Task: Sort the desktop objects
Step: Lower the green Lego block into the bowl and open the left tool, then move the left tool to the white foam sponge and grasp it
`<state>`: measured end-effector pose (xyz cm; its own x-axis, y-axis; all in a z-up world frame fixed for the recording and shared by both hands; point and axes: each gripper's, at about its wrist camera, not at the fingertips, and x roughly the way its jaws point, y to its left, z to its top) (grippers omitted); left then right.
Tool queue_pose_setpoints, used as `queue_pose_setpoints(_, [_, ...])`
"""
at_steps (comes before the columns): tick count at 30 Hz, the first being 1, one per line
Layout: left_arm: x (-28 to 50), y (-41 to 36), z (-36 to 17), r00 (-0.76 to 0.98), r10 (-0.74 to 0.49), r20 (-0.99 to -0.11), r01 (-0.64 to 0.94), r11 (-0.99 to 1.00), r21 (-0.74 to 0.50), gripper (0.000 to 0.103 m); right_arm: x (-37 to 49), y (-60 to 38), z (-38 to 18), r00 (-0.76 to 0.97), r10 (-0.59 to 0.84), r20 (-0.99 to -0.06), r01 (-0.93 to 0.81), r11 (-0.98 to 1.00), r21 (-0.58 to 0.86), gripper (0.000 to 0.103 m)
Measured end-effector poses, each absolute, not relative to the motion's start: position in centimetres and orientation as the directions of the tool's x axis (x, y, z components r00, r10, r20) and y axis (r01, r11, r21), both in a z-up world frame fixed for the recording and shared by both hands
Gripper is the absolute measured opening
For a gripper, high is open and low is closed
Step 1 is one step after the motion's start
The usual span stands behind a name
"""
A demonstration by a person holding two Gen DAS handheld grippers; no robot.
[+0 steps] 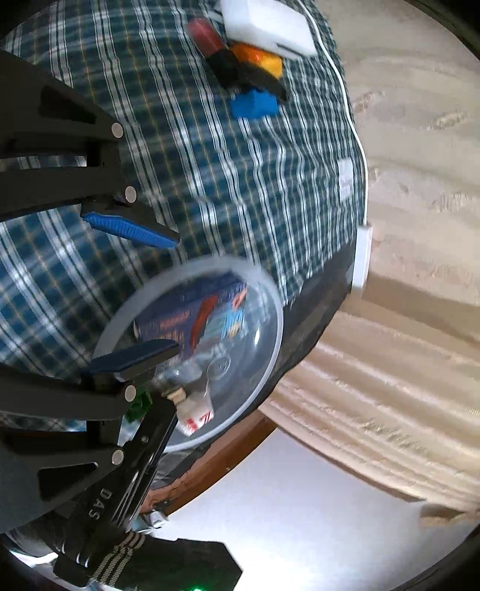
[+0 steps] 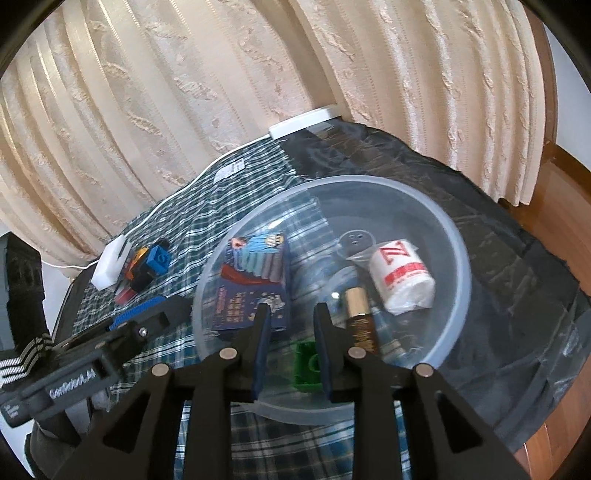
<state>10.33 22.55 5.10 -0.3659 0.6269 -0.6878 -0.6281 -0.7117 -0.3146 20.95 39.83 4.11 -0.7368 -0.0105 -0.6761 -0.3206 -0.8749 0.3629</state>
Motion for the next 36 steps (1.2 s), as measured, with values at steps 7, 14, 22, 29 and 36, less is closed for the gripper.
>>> queue_pose_setpoints(7, [8.5, 19.6, 5.2, -0.405, 0.601, -0.689, -0.572, -0.754, -0.322, 0.064, 20.0, 38.4, 4.5, -0.742, -0.032, -0.67, -0.29, -0.886, 0.363, 0.035])
queue_pose_setpoints(14, [6.7, 16.3, 5.9, -0.466, 0.573, -0.674, -0.516, -0.795, -0.319, 0.064, 18.9, 36.7, 4.7, -0.743, -0.059, -0.667, -0.251, -0.899, 0.36, 0.045])
queue_pose_setpoints(22, [3.7, 12.8, 6.3, -0.545, 0.504, -0.671, -0.426, -0.855, -0.296, 0.066, 17.5, 34.7, 5.1, -0.745, -0.096, -0.66, -0.198, -0.913, 0.357, 0.049])
queue_pose_setpoints(29, [2.0, 10.8, 6.8, -0.627, 0.418, -0.657, -0.372, -0.902, -0.218, 0.077, 16.0, 33.1, 5.1, -0.742, -0.13, -0.658, -0.159, -0.919, 0.361, 0.051])
queue_pose_setpoints(36, [-0.3, 10.1, 5.9, -0.64, 0.362, -0.678, -0.325, -0.927, -0.189, 0.078, 14.6, 31.8, 4.9, -0.731, -0.159, -0.664, -0.127, -0.924, 0.361, 0.051])
